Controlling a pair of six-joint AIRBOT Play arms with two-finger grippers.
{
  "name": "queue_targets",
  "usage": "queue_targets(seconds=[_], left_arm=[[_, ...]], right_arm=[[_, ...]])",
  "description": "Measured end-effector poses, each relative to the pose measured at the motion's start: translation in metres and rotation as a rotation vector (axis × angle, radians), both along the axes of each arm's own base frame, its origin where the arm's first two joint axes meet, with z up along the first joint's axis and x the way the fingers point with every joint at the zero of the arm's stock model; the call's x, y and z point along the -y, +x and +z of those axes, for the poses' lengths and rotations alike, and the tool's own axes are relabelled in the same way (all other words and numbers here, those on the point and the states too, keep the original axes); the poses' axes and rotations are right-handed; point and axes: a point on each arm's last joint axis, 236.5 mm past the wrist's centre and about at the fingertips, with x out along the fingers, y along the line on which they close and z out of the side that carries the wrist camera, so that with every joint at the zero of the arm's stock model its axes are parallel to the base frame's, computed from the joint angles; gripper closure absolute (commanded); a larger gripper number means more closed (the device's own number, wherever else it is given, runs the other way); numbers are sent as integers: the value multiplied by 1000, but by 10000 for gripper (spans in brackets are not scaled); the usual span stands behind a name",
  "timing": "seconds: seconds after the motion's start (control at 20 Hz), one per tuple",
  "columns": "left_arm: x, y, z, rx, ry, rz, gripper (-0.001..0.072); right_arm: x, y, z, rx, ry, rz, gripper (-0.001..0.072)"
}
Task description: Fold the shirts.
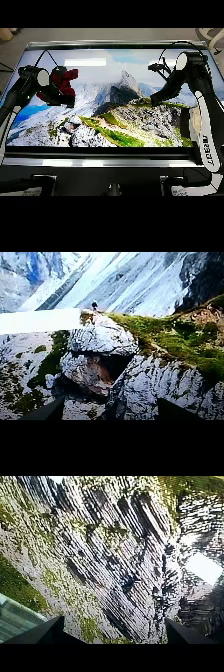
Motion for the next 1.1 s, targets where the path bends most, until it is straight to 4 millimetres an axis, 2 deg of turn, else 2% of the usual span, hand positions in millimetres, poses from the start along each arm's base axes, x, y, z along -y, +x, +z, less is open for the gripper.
queue_targets(seconds=[0.85,1.1], left_arm=[[0,0,0,1,0,0,-13],[8,19,-6,56,-27,0,-13]], right_arm=[[0,0,0,0,0,0,19],[0,3,0,15,2,-1,19]])
